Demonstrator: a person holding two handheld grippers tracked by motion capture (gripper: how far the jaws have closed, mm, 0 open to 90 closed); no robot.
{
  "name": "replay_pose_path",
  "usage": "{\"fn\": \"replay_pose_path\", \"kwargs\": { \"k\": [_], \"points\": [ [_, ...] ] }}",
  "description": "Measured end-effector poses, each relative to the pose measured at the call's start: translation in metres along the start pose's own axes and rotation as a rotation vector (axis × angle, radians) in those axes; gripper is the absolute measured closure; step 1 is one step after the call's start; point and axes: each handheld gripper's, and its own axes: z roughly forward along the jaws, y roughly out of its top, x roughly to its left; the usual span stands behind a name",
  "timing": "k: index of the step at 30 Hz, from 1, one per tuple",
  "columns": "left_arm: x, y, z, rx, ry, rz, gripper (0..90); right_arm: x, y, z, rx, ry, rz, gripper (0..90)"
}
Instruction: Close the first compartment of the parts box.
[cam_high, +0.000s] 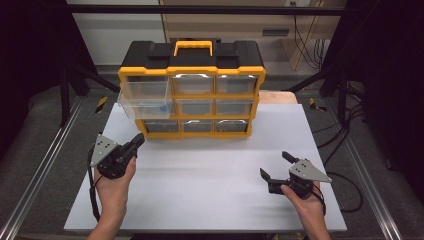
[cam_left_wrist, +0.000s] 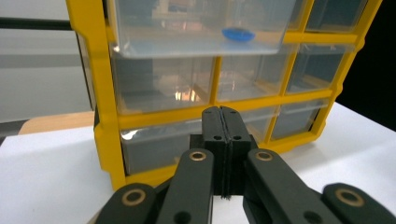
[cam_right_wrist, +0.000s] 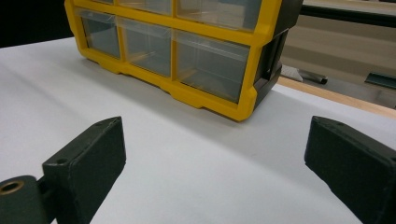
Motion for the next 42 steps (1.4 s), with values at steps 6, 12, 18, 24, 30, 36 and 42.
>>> {"fn": "replay_pose_path", "kwargs": {
  "k": [6, 12, 18, 24, 30, 36, 42],
  "points": [
    [-0.006, 0.017, 0.003, -0.016, -0.003, 0.026, 90.0, 0.001, 0.002, 0.0, -0.01, -0.004, 0.017, 6.6],
    [-0.009, 0.027, 0.008, -0.017, -0.006, 0.045, 90.0, 0.001, 0.001, 0.001, -0.002, 0.006, 0.019, 4.5],
    [-0.012, 0.036, 0.011, -0.012, -0.006, 0.063, 90.0, 0.003, 0.0, -0.002, -0.003, 0.001, 0.022, 3.1],
    [-0.013, 0.043, 0.015, -0.005, 0.001, 0.072, 90.0, 0.003, 0.0, -0.002, -0.005, 0.006, 0.021, 3.0],
    [-0.011, 0.049, 0.019, -0.006, 0.008, 0.064, 90.0, 0.003, 0.0, -0.001, -0.005, 0.01, 0.013, 3.0],
    [-0.008, 0.053, 0.024, -0.001, 0.019, 0.069, 90.0, 0.004, 0.0, -0.002, -0.003, 0.015, 0.01, 3.7],
    [-0.008, 0.055, 0.028, 0.006, 0.019, 0.077, 90.0, 0.004, 0.0, -0.002, -0.007, 0.016, 0.008, 3.6]
  ]
}}
